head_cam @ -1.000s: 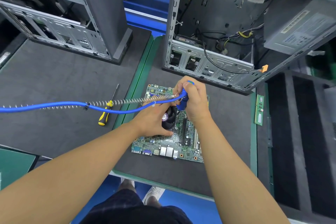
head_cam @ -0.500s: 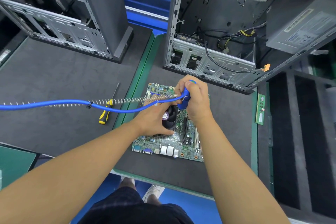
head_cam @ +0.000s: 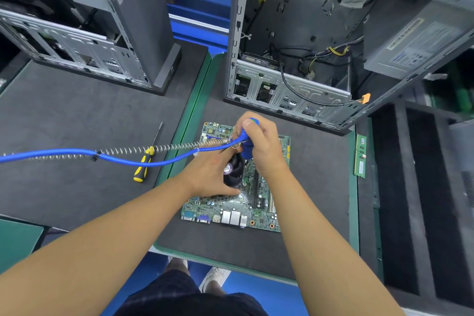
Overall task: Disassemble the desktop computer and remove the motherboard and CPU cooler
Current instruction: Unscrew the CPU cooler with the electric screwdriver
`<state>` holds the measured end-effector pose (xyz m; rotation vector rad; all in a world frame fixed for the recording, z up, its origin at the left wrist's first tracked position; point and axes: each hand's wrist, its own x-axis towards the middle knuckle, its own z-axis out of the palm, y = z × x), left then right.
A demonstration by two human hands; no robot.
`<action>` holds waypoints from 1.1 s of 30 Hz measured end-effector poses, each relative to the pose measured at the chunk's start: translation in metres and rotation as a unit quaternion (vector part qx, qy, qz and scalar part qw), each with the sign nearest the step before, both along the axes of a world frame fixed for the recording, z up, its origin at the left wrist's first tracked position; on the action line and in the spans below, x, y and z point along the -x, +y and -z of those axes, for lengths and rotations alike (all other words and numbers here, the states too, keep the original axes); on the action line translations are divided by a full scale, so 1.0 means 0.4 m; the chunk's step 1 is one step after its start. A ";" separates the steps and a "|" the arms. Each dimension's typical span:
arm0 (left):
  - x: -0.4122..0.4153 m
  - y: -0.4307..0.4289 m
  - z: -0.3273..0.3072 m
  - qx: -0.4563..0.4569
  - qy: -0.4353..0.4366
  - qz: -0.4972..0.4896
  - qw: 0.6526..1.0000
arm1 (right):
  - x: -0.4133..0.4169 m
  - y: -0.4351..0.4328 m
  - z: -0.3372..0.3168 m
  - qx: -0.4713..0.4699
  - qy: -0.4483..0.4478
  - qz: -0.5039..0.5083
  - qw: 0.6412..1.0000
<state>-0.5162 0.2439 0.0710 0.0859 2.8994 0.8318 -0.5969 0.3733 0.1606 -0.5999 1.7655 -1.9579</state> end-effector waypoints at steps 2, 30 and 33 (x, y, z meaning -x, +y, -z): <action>-0.001 0.000 -0.005 0.016 0.005 0.008 1.000 | 0.001 0.005 -0.009 0.006 -0.010 0.008 1.000; -0.001 0.004 -0.029 0.069 0.027 0.054 0.996 | -0.063 0.065 0.052 0.041 -0.032 0.060 0.997; 0.004 0.004 -0.024 0.099 0.042 0.055 0.993 | -0.082 0.065 0.040 0.016 -0.028 0.051 0.998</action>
